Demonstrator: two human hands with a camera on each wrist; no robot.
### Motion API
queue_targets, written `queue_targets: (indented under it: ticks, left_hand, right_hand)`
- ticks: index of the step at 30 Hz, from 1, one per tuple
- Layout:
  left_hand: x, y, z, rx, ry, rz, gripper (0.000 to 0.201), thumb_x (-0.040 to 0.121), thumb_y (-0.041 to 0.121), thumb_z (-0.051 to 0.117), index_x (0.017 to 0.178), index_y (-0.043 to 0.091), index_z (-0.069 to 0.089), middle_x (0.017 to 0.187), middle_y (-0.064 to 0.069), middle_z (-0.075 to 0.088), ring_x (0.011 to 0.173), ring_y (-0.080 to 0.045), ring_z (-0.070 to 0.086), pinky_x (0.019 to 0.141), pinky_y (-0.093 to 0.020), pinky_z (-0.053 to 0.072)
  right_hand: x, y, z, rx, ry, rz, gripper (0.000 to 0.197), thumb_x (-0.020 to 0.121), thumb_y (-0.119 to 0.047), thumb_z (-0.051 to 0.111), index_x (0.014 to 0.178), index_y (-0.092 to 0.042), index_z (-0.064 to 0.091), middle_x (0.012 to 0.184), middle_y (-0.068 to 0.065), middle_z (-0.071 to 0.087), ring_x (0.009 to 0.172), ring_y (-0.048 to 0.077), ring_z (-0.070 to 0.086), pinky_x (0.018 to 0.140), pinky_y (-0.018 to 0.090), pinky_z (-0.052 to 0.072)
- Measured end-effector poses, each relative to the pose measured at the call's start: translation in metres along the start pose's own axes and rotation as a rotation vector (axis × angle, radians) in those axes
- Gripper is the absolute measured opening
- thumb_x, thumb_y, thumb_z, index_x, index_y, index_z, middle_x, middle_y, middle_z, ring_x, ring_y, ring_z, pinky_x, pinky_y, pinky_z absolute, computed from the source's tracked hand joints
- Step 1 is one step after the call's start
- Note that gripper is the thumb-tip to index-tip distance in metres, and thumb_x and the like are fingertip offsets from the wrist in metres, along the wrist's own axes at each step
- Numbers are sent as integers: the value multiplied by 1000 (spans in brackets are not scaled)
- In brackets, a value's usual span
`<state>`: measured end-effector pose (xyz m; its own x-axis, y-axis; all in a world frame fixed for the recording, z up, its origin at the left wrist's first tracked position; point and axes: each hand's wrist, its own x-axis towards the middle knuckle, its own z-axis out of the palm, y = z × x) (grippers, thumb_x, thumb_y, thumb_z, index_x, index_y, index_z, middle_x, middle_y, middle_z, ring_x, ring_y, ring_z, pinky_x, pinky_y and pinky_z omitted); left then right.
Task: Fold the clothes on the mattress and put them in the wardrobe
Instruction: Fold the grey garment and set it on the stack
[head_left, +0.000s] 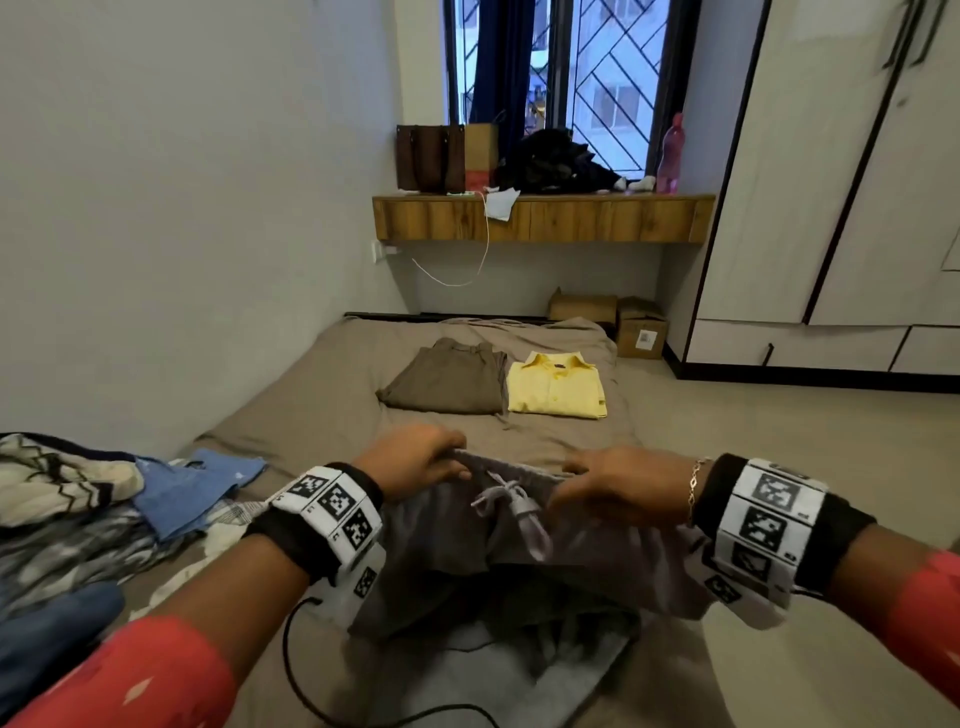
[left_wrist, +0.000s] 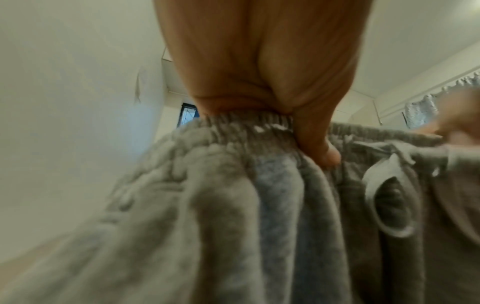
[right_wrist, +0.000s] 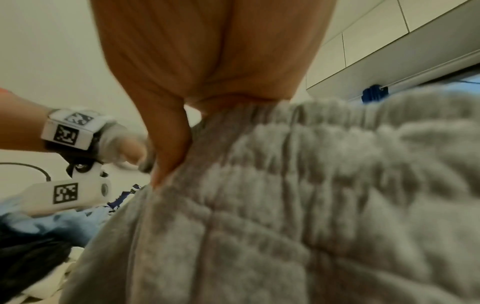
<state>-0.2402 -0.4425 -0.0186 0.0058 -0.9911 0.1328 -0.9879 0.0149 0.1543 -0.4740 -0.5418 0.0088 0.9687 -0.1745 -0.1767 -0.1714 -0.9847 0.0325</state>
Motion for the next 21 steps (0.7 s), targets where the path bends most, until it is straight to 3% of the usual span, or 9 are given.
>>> queue_targets:
  ticks: [2, 5, 9, 11, 12, 14, 16, 18, 21]
  left_hand:
    - [-7, 4, -6, 33, 14, 9, 23, 91, 29, 56, 101, 7, 57, 100, -13, 63, 96, -27, 56, 70, -28, 32]
    - [-14, 11, -8, -13, 42, 7, 26, 90, 24, 58, 111, 10, 52, 100, -8, 60, 96, -25, 55, 76, -28, 37]
    - [-24, 24, -10, -100, 97, 22, 50, 86, 6, 57, 129, 22, 37, 105, -3, 53, 91, -13, 48, 82, -27, 41]
    - [-30, 29, -8, -110, 145, 79, 52, 85, 3, 53, 129, 25, 38, 113, -5, 56, 99, -17, 51, 85, -27, 40]
    - [-33, 30, -6, -87, 183, 137, 48, 85, 7, 50, 127, 28, 39, 111, -6, 59, 99, -20, 54, 84, -28, 42]
    - [-36, 31, -3, 111, 209, 203, 33, 83, 20, 40, 115, 27, 44, 85, -8, 65, 76, -25, 59, 65, -31, 48]
    - [-36, 30, -2, 255, 274, 191, 25, 76, 25, 37, 88, 20, 59, 61, -4, 57, 53, -24, 54, 45, -26, 42]
    - [-38, 44, -1, 283, 344, 176, 25, 74, 27, 39, 69, 17, 61, 59, -2, 50, 48, -21, 50, 44, -21, 30]
    - [-40, 74, 1, 223, 461, 161, 29, 76, 30, 40, 66, 12, 60, 64, -5, 51, 50, -19, 48, 47, -20, 22]
  right_hand:
    - [-5, -2, -7, -115, -100, 42, 49, 95, -17, 45, 139, -36, 37, 126, 7, 50, 112, 24, 49, 92, 34, 41]
    - [-10, -4, -12, -176, -105, 129, 57, 94, -17, 46, 143, -38, 26, 125, 7, 54, 112, 23, 51, 93, 33, 42]
    - [-13, -2, -11, 62, -90, 314, 73, 86, -17, 57, 146, -30, 18, 138, 10, 47, 120, 26, 47, 99, 35, 40]
    - [-14, -5, -9, 201, -86, 394, 85, 83, -19, 63, 148, -28, 10, 144, 11, 38, 124, 27, 43, 101, 34, 38]
    - [-14, -7, -10, 280, -67, 431, 91, 81, -19, 66, 149, -25, 5, 147, 12, 34, 127, 27, 41, 103, 32, 37]
    - [-12, -10, -13, 428, 13, 520, 98, 79, -19, 70, 149, -18, 1, 148, 12, 31, 129, 28, 39, 102, 31, 38]
    - [-8, -11, -17, 559, 115, 600, 101, 76, -20, 74, 148, -13, 4, 147, 14, 33, 127, 30, 41, 100, 35, 41]
    - [-2, -14, -22, 722, 189, 650, 104, 73, -15, 76, 148, -11, 4, 142, 17, 38, 120, 32, 47, 96, 42, 46]
    - [5, -24, -32, 1022, 282, 681, 96, 75, -1, 72, 144, -8, 5, 123, 19, 48, 95, 32, 57, 76, 45, 53]
